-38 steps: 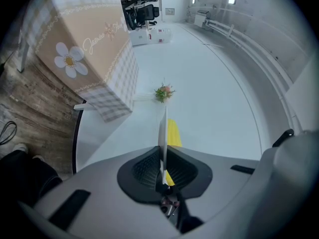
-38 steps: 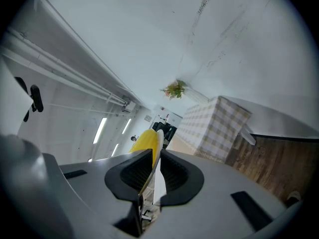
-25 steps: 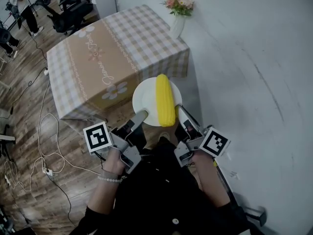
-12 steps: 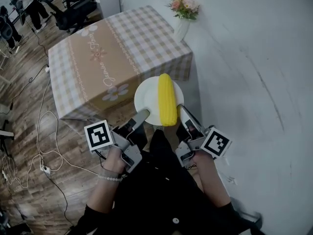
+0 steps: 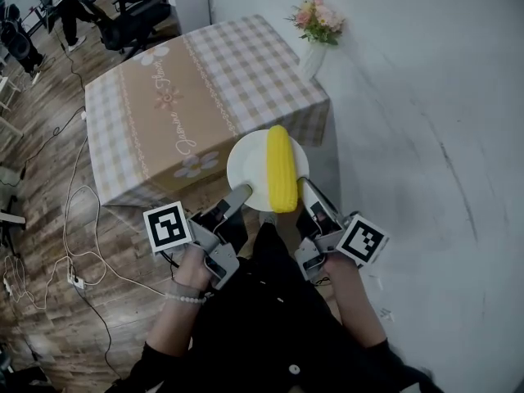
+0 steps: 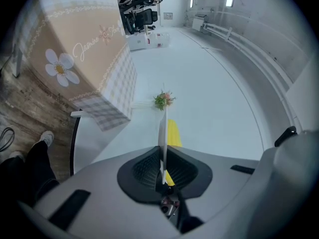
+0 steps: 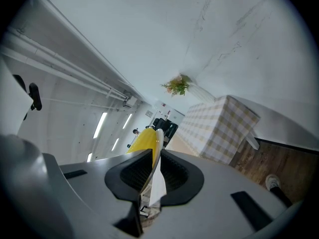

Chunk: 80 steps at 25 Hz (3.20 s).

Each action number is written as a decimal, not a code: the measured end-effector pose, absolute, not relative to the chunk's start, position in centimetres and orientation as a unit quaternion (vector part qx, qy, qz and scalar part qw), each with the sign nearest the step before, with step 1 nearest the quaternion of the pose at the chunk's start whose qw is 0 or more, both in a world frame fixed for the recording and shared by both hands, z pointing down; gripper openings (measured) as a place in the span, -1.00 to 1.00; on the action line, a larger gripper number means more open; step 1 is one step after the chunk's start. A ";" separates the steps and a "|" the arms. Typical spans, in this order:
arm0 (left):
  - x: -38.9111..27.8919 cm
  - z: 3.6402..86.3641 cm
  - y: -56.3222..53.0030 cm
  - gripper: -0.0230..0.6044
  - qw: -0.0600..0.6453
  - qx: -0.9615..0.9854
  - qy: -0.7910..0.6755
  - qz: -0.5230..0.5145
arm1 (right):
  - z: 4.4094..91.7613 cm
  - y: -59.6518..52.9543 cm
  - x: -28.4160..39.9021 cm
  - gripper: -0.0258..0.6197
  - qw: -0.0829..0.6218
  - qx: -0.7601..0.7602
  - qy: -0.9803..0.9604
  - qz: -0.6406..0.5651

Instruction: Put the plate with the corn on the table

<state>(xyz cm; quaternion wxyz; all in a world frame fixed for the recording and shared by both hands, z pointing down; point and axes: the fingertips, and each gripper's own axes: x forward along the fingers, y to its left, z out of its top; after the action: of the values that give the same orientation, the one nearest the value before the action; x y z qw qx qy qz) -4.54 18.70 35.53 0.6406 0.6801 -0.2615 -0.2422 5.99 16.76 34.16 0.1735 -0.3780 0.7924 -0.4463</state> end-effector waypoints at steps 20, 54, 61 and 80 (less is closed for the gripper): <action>-3.1 36.9 7.6 -0.82 0.633 0.679 -0.287 -0.238 | 36.1 5.1 7.3 -0.67 0.151 -0.364 0.792 -0.467; -0.6 38.2 -8.4 -0.82 0.603 0.667 -0.351 -0.261 | 38.1 -12.5 9.4 -0.68 0.081 -0.304 0.817 -0.484; -0.1 38.2 -8.7 -0.82 0.606 0.663 -0.358 -0.256 | 38.1 -12.9 9.6 -0.68 0.087 -0.296 0.816 -0.489; 0.5 40.4 -11.0 -0.83 0.619 0.666 -0.354 -0.220 | 40.8 -14.2 11.3 -0.67 0.054 -0.351 0.801 -0.482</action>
<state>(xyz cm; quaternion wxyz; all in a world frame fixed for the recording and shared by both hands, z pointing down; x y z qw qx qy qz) 0.55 -10.97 40.36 0.6186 0.6663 -0.3536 -0.2199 11.26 -14.25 40.77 0.0543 -0.3507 0.8008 -0.4824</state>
